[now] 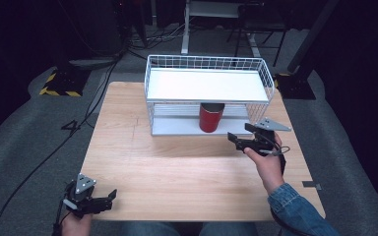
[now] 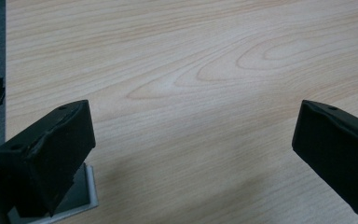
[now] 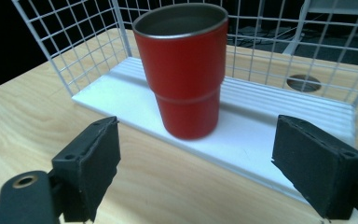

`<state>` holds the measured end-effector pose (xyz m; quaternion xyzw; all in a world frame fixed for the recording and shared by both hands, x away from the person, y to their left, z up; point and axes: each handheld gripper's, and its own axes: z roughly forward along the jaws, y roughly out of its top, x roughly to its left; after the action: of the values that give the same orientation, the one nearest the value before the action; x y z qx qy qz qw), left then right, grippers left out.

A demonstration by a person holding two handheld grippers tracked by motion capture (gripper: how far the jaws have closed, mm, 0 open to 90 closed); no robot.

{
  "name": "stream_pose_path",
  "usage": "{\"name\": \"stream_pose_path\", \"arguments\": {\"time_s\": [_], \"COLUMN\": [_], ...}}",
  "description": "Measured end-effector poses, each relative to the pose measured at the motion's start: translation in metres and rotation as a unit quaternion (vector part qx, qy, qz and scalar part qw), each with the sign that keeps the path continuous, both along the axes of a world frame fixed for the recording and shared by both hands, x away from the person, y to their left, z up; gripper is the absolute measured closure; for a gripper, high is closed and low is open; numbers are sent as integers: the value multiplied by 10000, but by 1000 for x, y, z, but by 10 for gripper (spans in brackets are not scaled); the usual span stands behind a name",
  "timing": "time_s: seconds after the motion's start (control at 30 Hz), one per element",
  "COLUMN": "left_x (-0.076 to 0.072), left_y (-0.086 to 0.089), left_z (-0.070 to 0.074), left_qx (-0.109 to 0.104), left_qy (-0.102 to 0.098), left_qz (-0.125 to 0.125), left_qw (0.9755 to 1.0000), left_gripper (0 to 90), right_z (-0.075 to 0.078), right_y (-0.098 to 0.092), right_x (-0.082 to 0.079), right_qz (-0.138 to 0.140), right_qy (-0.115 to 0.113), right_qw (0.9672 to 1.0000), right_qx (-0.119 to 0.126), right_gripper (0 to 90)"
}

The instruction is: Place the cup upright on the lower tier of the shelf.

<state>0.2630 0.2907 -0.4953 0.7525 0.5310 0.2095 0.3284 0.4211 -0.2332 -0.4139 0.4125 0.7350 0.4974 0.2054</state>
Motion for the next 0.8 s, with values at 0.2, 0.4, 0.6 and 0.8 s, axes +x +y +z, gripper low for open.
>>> {"name": "stream_pose_path", "arguments": {"time_s": [0.2,0.4,0.6,0.8], "left_x": [6,12,18,22], "left_y": [-6,-11,-16,-18], "left_z": [0,2,1,1], "left_qx": [-10,10,20,22], "left_qy": [8,-7,21,45], "left_qz": [-40,-134,-177,-233], "left_qw": [10000,9999,9998,9997], "left_gripper": [0,0,0,1], "right_z": [2,0,-3,-7], "right_y": [-23,-45,-67,-87], "right_x": [-17,-31,-45,-58], "right_qz": [43,89,114,-7], "right_qy": [36,102,321,413], "right_qw": [9999,9998,9994,9990], "right_qx": [-99,-135,-92,-176], "right_gripper": [156,156,156,156]}}
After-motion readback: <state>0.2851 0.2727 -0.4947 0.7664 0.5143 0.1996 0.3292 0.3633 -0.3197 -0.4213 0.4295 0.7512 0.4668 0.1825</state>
